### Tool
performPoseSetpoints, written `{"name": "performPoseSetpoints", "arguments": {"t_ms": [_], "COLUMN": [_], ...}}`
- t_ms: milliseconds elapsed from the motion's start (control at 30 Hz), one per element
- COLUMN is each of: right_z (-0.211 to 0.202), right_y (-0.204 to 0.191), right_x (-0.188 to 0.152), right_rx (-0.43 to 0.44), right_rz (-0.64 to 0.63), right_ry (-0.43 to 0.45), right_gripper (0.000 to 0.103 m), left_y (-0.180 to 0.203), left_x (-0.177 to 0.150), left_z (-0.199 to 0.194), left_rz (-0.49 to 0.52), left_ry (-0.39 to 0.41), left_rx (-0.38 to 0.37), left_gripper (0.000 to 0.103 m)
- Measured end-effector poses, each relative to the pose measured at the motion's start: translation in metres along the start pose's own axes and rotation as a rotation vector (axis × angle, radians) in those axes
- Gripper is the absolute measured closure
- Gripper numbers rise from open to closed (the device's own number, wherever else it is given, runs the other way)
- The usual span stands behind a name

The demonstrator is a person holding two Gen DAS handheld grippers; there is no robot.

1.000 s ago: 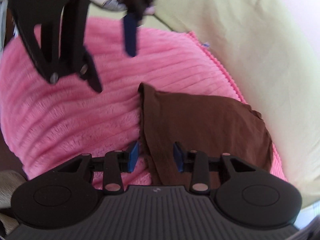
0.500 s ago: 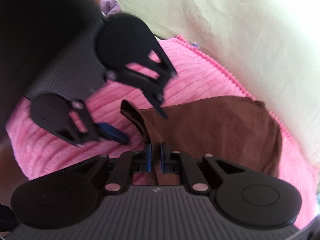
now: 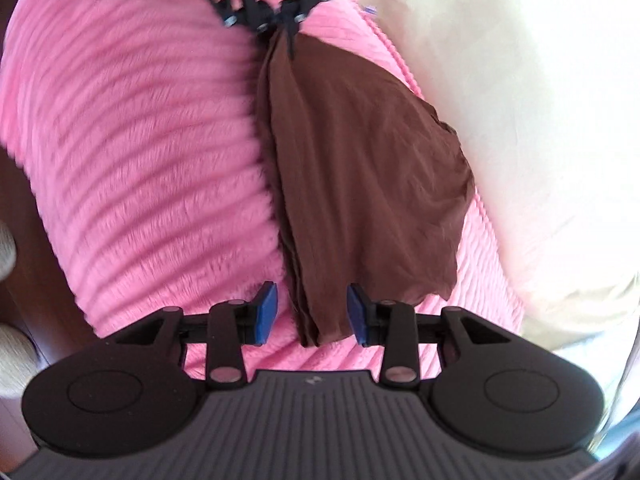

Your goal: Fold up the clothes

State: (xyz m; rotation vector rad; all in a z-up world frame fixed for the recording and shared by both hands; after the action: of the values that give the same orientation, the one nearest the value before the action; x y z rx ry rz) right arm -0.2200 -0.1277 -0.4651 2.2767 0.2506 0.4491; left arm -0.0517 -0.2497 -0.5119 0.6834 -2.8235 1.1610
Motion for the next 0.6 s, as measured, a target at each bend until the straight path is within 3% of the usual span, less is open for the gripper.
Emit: {"name": "performPoseSetpoints", "arguments": {"t_ms": [133,200,233,333,600], "right_z": [0.01,0.013,0.013,0.005,0.004], "right_y": [-0.01,-0.004,0.001,0.025,0.142], "right_x": [-0.007,-0.009,-0.009,-0.004,0.008], "right_rx": [-0.061,-0.035,-0.015,0.046,0.382], "right_rz": [-0.072,-0.041,-0.024,0.02,0.2], "right_ry": [0.027,0.032,0.03,0.031,0.005], "right_gripper": [0.073,0.095,0.1,0.1,0.1], "left_y": [0.002,0.004,0.0,-0.012,-0.076], "left_x": [-0.001,0.001,0.002,0.004,0.024], "left_z": [0.005,0.005,0.003,-0.003,-0.026], "left_rz": [0.001,0.007,0.006,-0.015,-0.05], "left_ry": [-0.006,-0.009,-0.017,-0.029,-0.067], "left_rx": [0.01,0.011,-0.004,-0.053,-0.187], "left_gripper": [0.097,0.1,0.1,0.1,0.1]}}
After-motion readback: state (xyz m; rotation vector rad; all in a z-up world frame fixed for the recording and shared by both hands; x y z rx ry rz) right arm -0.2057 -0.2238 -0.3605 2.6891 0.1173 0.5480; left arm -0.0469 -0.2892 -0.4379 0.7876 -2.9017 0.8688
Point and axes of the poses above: each gripper's, at about its wrist camera, not at the fingertips, and z roughly the way its jaws point, y to its right, x to its top, the point moved 5 cm from there along z, roughly the way its jaws point
